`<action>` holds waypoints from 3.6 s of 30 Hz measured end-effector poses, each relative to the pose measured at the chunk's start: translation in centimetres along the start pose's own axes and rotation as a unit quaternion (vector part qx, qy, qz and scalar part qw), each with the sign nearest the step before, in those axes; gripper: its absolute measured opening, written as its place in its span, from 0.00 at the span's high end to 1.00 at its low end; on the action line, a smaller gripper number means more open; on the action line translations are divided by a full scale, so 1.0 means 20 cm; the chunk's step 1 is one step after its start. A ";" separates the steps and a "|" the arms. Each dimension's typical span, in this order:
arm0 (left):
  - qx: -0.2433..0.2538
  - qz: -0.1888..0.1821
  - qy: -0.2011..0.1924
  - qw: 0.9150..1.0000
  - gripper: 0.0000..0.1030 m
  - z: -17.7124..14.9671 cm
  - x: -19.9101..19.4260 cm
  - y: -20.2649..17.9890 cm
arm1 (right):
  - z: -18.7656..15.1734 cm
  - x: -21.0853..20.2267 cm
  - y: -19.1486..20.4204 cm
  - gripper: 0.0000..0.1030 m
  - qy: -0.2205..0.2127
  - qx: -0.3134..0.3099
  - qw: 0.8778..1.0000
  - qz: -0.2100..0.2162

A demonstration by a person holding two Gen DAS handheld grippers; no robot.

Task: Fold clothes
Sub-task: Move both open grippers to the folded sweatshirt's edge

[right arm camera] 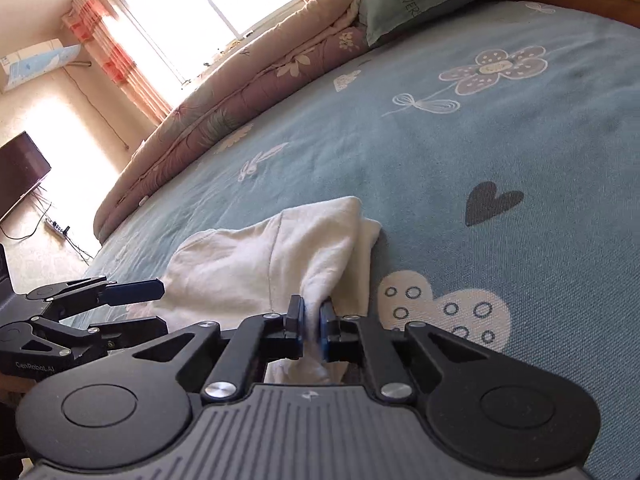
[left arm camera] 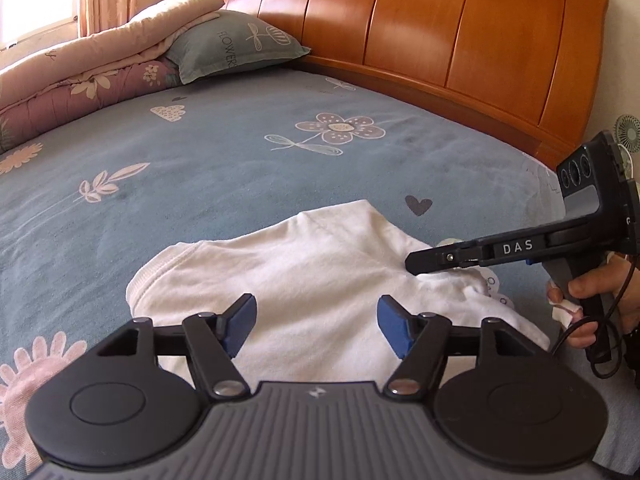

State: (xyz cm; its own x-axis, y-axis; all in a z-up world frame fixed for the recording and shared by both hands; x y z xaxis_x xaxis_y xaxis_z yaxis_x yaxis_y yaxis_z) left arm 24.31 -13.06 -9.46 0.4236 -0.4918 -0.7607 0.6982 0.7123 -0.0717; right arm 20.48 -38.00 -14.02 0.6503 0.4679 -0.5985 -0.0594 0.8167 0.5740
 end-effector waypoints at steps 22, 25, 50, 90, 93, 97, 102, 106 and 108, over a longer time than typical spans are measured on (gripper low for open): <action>-0.118 0.025 -0.013 0.993 0.36 0.07 0.17 0.34 | -0.04 0.10 0.44 0.59 0.021 -0.213 0.974 -0.073; -0.124 0.031 -0.027 0.991 0.36 0.09 0.11 0.32 | -0.10 0.01 0.46 0.59 0.019 -0.220 0.973 -0.069; -0.149 -0.078 0.075 0.983 0.27 -0.40 -0.27 -0.22 | -0.44 -0.28 0.42 0.43 0.022 -0.203 0.972 -0.113; -0.227 0.022 0.049 0.972 0.19 -0.31 -0.34 0.02 | -0.23 -0.04 0.46 0.26 0.015 -0.222 0.970 -0.096; -0.219 0.015 0.038 0.975 0.19 -0.26 -0.33 0.05 | -0.26 -0.03 0.42 0.24 0.013 -0.219 0.972 -0.089; -0.206 0.005 0.026 0.978 0.19 -0.16 -0.27 0.06 | -0.27 -0.03 0.41 0.18 0.008 -0.219 0.972 -0.081; -0.210 0.006 0.049 0.977 0.20 -0.16 -0.09 0.05 | -0.28 -0.03 0.41 0.14 0.005 -0.219 0.973 -0.069; -0.195 0.005 0.032 0.980 0.20 -0.10 -0.12 0.06 | -0.29 -0.04 0.38 0.14 -0.002 -0.214 0.975 -0.054; -0.183 0.004 0.012 0.983 0.19 -0.05 -0.14 0.08 | -0.29 -0.04 0.38 0.14 -0.003 -0.212 0.976 -0.049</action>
State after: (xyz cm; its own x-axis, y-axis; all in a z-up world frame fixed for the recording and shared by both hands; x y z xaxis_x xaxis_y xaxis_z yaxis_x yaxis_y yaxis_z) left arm 23.68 -10.14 -8.08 0.4113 -0.4758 -0.7775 0.4378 0.8512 -0.2893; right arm 15.15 -30.30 -12.34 0.6736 0.3789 -0.6345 -0.3039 0.9246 0.2296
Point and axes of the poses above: each gripper's, at about its wrist camera, not at the fingertips, and x roughly the way its jaws point, y to its left, z to its top, the point moved 2 cm from there along x, roughly the way its jaws point, and after that the axes turned 7 degrees about y, right-handed, at the moved point
